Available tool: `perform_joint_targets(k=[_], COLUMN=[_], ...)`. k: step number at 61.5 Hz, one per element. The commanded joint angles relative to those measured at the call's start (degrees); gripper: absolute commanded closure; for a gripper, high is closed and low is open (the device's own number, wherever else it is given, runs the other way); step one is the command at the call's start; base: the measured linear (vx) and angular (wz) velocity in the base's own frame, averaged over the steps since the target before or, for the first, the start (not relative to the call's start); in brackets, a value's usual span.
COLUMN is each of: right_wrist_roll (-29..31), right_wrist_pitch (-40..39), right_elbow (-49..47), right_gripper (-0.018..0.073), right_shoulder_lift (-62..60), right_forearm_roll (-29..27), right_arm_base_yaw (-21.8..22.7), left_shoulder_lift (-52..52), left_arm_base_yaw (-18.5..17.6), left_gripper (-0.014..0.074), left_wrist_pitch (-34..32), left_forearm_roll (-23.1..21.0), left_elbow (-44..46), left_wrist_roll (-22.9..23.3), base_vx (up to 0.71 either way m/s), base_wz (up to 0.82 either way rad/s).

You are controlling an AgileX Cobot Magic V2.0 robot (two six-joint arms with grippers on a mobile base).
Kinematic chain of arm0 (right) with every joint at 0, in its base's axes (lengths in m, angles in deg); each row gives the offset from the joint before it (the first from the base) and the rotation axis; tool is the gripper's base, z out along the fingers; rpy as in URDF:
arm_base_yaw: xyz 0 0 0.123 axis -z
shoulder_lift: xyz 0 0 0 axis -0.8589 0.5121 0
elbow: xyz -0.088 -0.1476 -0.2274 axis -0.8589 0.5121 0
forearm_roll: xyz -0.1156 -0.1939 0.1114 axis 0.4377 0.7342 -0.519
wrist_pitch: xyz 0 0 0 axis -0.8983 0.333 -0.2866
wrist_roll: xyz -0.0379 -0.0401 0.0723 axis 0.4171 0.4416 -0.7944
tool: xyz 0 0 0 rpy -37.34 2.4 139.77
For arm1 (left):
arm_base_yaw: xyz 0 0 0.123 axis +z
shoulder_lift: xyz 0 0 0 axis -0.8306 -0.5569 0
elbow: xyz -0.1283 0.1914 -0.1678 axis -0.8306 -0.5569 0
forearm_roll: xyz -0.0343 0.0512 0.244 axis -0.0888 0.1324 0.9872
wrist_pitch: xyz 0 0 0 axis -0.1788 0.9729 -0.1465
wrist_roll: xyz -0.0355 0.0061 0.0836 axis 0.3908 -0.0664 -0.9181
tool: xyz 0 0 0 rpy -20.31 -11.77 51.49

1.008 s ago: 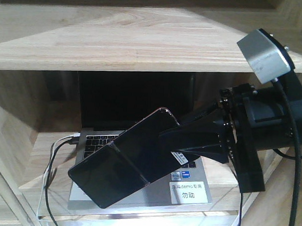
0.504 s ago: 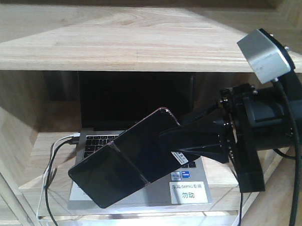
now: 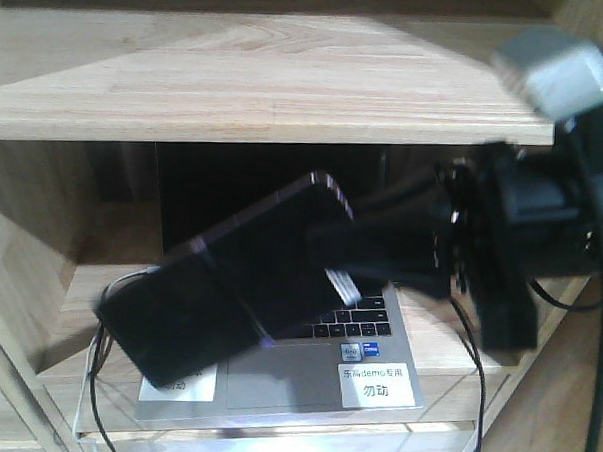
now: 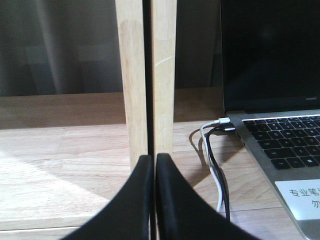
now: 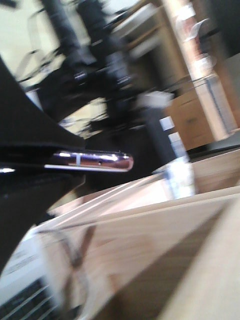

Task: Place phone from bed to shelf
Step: 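Raise the phone with the right gripper above the upper shelf board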

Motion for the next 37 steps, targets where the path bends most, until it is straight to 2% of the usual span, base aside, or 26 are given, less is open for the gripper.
perform_joint_targets(k=[1,8,18,30,37], right_wrist_roll=[1.77,3.51,3.75,3.11,3.11], right_wrist_pitch=[0.25,-1.11,-5.26,-16.20,-19.15], right_elbow=[-1.68,-2.61,-8.87,-17.10,-21.36], right_gripper=[0.0561,0.0561,0.0561,0.0561,0.0561], right_shoulder_lift=[-1.42,-1.42,-1.42,-0.81,1.11], right_forearm_roll=[-10.58,-13.68,-12.91,-10.61,-10.76], right_arm_base_yaw=[0.10,0.10,0.10,0.10,0.10], left_shoulder_lift=[0.39,0.39,0.39,0.39,0.39], left_arm_base_yaw=[0.11,0.11,0.11,0.11,0.11], left_gripper=[0.0596,0.0596,0.0596,0.0596,0.0596], left_wrist_pitch=[-4.19,-4.19,-4.19,-4.19,-4.19], left_forearm_roll=[-0.55,-0.55,-0.55,-0.55,-0.55], left_elbow=[-0.13,-0.13,-0.13,-0.13,-0.13], left_wrist_roll=[0.22,0.22,0.22,0.22,0.22], base_vx=[0.00,0.00,0.00,0.00,0.00], base_wz=[0.00,0.00,0.00,0.00,0.00])
